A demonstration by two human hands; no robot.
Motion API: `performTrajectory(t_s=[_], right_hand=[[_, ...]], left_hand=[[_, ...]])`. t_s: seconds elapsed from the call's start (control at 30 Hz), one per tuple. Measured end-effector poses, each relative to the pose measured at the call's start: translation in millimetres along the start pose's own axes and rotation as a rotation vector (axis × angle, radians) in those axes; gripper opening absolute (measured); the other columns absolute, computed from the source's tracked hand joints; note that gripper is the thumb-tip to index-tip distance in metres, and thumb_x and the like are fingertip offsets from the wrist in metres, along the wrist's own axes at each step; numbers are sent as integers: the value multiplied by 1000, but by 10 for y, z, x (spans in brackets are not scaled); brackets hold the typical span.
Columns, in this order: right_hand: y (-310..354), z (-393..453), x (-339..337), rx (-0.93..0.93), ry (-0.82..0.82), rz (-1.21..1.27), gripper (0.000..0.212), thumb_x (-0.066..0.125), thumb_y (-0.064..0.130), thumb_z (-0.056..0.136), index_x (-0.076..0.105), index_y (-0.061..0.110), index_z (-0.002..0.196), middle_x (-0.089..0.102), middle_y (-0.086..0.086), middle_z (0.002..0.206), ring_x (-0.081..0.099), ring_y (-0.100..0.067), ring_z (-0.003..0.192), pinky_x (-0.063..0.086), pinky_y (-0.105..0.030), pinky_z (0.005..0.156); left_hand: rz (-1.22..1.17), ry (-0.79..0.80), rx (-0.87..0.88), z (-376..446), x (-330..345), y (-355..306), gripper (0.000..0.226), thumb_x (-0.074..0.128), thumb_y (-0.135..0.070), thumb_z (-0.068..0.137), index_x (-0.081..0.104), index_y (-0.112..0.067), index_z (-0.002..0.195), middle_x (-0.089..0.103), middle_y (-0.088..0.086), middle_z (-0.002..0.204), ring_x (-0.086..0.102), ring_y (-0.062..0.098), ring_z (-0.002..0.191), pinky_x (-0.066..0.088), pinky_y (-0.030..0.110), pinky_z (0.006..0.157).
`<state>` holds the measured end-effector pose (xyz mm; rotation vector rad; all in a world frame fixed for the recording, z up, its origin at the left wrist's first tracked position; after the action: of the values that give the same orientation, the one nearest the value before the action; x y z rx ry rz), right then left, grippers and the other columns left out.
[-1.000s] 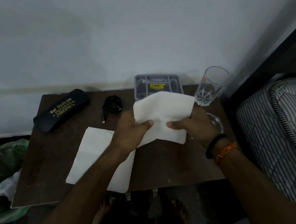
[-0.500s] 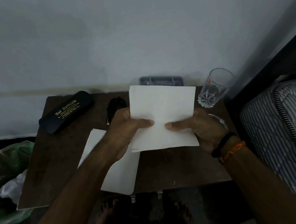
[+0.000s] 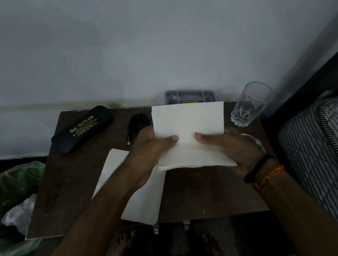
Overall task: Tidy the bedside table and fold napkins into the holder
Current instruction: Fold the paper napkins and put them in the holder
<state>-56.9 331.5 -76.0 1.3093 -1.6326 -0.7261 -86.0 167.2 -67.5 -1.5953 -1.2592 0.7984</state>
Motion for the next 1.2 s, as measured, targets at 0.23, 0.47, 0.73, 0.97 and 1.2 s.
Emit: performTrajectory(t_s=[0.23,0.47,0.73,0.97,1.2], right_hand=[[0,-12,-39,19,-73,-116,37,71,9,84,66,4,120,71,-16,115,66,-39,109,54,-52,92],[65,-72,72,5,9,-85,41,69,-3,82,64,7,121,71,-14,115,68,-34,105,58,-48,83],[127,-97,202,23,128,156,18,75,6,57,76,6,75,75,-12,103,71,-25,101,61,-30,73],[166,-89,169,23,156,238,17,59,2,68,67,8,53,75,-11,101,73,-21,97,59,-24,65],[129,-28,54,54,98,237,37,42,-14,70,61,7,47,72,-18,109,71,-31,101,61,-34,77]], left_hand=[[-21,-23,-35,16,4,27,27,63,-7,90,62,-25,110,67,-1,108,63,14,96,53,27,75],[5,-7,-1,-24,6,-4,47,73,-10,83,59,-20,126,67,2,119,63,19,109,54,41,95],[-199,110,98,-61,25,-197,26,58,10,85,75,-8,79,72,8,85,70,20,81,60,28,67],[-248,129,148,-37,17,-251,48,50,12,88,77,-16,60,72,5,86,68,16,86,60,28,70],[-154,101,247,-41,-70,-348,52,50,13,88,78,-20,60,73,1,85,66,20,90,59,35,79]])
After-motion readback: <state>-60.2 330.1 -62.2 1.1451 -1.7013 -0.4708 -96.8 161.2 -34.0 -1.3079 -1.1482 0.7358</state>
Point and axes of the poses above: each hand's wrist, its own z-axis towards the middle knuckle, its own x-axis out of the palm, y = z × x, the point moved 10 cm from there along z, towards the middle knuckle
